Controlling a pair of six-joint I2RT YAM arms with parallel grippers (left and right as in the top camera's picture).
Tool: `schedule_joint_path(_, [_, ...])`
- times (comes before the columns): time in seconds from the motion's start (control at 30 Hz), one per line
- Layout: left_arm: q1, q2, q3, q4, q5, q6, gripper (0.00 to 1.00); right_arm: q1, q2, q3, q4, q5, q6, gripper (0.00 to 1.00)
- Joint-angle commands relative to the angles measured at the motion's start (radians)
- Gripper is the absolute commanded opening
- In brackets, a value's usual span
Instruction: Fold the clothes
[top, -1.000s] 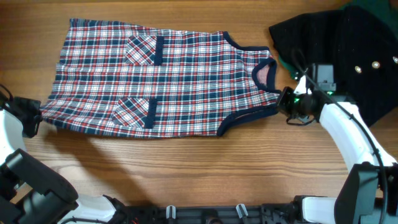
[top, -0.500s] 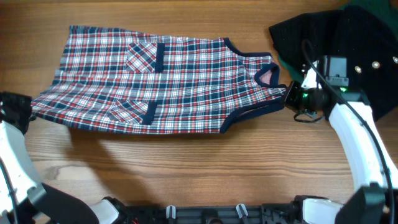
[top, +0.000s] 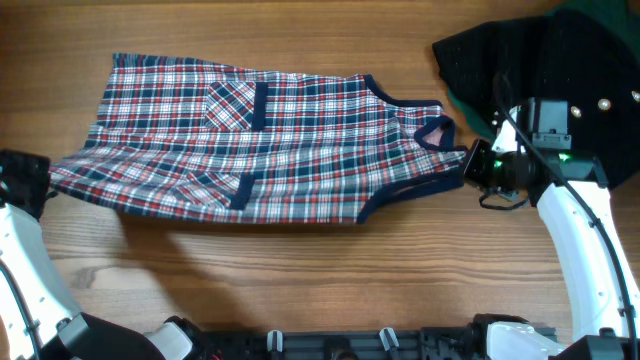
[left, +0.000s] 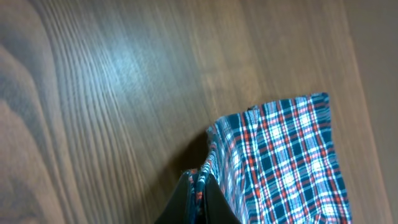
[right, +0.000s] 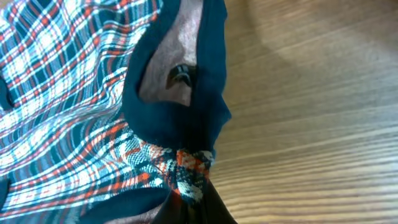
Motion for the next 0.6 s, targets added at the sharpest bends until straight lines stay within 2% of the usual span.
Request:
schedule_joint_path(0.0, [-0.005,0.002,0.01,-0.088,-0.028,0.016,0.04,-0.01,0.003,0.021,-0.13,0.044,0.013,0.04])
schedule_joint_path(0.1, [-0.039,0.002,0.01,-0.233,-0.071,0.018,0.04,-0.01,0.003,0.021,-0.257,0.044,0.015,0.04])
schedule_joint_path(0.23, [-0.071,0.002,0.01,-0.317,-0.107,0.069,0.04,-0.01,0.003,0.021,-0.33,0.044,-0.01,0.04])
schedule_joint_path(0.43, [-0.084,0.003,0.01,-0.174,-0.119,0.061,0.04,-0.01,0.008,0.021,-0.163,0.043,-0.018,0.04])
schedule_joint_path(0.57, [-0.084,0.026,0.01,-0.084,-0.135,0.051,0.04,-0.012,0.086,0.021,-0.082,0.041,-0.006,0.04])
